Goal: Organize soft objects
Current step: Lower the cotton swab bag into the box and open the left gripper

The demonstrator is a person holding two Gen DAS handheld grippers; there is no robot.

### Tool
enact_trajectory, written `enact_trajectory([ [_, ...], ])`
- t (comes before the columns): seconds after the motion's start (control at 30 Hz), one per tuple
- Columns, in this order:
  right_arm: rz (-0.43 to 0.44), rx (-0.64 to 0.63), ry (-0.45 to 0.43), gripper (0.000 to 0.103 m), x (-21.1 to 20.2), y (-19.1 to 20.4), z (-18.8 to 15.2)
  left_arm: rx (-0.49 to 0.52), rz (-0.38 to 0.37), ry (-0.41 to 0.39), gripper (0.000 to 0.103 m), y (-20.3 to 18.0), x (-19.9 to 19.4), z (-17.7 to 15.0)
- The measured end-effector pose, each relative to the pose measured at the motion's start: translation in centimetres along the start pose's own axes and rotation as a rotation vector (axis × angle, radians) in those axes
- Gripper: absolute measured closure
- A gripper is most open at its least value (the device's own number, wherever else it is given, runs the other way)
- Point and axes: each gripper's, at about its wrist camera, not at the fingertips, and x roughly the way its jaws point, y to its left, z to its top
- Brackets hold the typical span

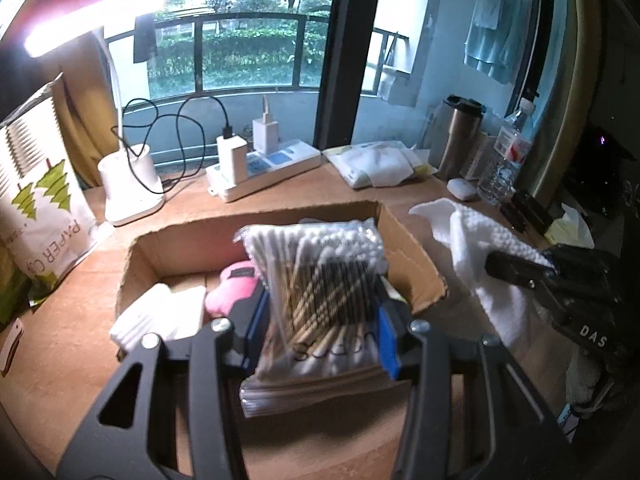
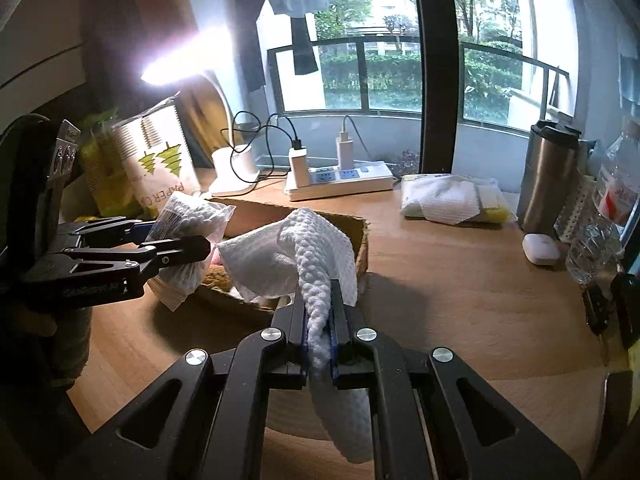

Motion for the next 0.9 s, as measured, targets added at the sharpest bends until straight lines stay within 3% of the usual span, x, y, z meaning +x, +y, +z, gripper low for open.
enact_trajectory([
  [0.47, -0.009, 0.067, 0.003, 0.095, 1.1, -4.0, 0.0, -0.016, 0.027, 0.053, 0.056, -1.0, 4.5, 1.3],
  [0.8, -0.038, 0.093, 0.024, 0.095, 2.1, -6.0, -0.3, -0.048, 0.036, 0.165, 0.055, -0.9, 8.9, 0.6],
  [0.9, -0.040, 0.090, 0.030, 0.095, 2.4, -5.9, -0.3, -0.047, 0.028, 0.166, 0.051, -1.0, 8.9, 0.6],
])
